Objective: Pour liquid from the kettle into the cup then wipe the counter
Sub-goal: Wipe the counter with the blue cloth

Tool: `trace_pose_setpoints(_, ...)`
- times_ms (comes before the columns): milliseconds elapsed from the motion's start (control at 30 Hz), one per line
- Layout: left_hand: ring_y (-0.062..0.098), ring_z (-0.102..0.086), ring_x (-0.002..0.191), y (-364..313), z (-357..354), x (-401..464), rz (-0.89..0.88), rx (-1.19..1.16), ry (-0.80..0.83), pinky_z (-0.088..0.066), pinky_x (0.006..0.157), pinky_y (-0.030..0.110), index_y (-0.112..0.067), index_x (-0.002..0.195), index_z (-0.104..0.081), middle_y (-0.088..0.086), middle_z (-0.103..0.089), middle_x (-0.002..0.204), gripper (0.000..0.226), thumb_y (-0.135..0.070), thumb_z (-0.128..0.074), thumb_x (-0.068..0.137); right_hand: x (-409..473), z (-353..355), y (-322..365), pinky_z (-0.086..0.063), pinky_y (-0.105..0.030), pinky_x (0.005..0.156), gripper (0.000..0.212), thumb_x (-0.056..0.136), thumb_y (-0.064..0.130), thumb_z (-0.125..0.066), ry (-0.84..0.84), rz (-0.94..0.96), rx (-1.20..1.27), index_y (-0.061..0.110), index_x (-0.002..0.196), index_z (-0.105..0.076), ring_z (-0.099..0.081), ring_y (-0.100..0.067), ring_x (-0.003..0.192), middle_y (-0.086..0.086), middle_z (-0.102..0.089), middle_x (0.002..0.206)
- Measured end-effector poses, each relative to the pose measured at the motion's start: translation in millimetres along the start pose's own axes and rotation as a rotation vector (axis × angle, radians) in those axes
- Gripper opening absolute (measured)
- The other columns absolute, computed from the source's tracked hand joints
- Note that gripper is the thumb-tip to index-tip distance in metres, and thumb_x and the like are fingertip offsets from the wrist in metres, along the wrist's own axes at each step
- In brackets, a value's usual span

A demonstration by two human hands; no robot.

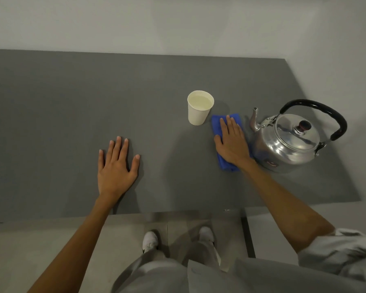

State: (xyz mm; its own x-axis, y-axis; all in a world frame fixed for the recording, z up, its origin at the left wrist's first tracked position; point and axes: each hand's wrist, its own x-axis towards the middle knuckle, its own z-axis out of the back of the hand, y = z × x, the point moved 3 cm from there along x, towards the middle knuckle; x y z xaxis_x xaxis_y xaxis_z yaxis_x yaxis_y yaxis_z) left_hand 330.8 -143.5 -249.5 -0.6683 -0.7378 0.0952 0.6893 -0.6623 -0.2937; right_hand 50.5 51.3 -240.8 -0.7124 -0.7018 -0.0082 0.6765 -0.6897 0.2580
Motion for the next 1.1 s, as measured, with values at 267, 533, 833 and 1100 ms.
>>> trace_pose_setpoints(267,0.018,-0.012,0.149,1.1,-1.4,0.2,-0.006,-0.002,-0.013,-0.001,0.121,0.041,-0.021,0.15,-0.023,0.002,-0.021,0.16,0.069,-0.058,-0.022,0.092,-72.6,-15.5,46.7,0.001,-0.034,0.118,0.06,0.098,0.032,-0.034,-0.004,0.118,0.02,0.009,0.15,-0.012,-0.004,-0.024,0.147,-0.012,-0.009,0.159)
trace_pose_setpoints(533,0.018,-0.012,0.149,1.3,0.1,0.6,-0.007,0.001,-0.009,-0.002,0.121,0.041,-0.021,0.15,-0.022,0.003,-0.021,0.159,0.069,-0.058,-0.022,0.092,-147.9,-12.3,20.5,0.003,-0.032,0.119,0.062,0.095,0.047,-0.017,0.125,0.186,-0.008,0.023,0.149,0.001,0.003,-0.013,0.147,0.002,0.0,0.159)
trace_pose_setpoints(833,0.017,-0.011,0.148,1.3,-2.1,-0.6,-0.002,0.014,-0.013,-0.001,0.121,0.041,-0.02,0.15,-0.023,0.003,-0.021,0.159,0.071,-0.059,-0.018,0.091,-74.8,3.4,-6.8,-0.004,-0.036,0.117,0.059,0.098,0.03,-0.038,-0.006,-0.006,-0.022,0.014,0.15,-0.014,-0.011,-0.022,0.146,-0.009,-0.015,0.159)
trace_pose_setpoints(1100,0.018,-0.011,0.149,1.7,-2.0,-0.9,0.004,0.03,-0.007,-0.002,0.121,0.042,-0.021,0.15,-0.022,0.003,-0.021,0.159,0.068,-0.058,-0.02,0.093,-34.8,-15.2,39.4,0.001,-0.041,0.119,0.062,0.098,0.037,-0.026,0.014,0.007,-0.086,0.012,0.151,-0.004,-0.003,-0.026,0.147,-0.014,-0.006,0.159)
